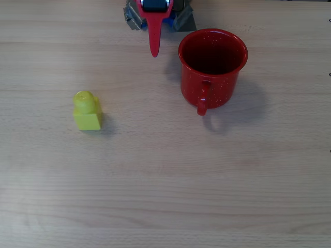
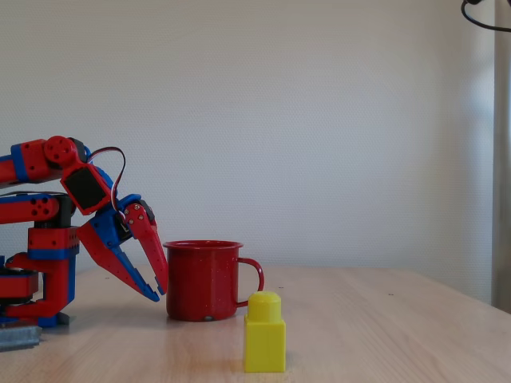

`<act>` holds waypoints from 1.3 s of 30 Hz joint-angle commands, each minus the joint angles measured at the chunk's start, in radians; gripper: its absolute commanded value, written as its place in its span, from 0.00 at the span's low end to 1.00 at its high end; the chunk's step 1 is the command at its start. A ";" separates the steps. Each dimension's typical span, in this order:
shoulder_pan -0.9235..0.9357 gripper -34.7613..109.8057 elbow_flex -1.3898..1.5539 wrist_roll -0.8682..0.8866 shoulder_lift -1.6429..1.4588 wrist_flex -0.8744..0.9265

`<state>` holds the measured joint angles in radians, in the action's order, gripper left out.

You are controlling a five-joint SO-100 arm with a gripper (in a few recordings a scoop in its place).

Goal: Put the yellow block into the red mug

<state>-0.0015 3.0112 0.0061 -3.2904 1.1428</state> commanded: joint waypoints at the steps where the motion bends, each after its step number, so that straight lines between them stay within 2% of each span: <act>1: 0.008 0.24 -0.020 0.014 -0.014 0.023; 22: 0.000 0.24 -0.038 0.006 0.002 -0.005; 31: -0.011 0.24 -0.287 0.028 0.244 -0.043; 39: 0.023 0.24 -0.505 -0.020 0.482 -0.031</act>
<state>0.0000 2.6185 0.0061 -2.8455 1.1183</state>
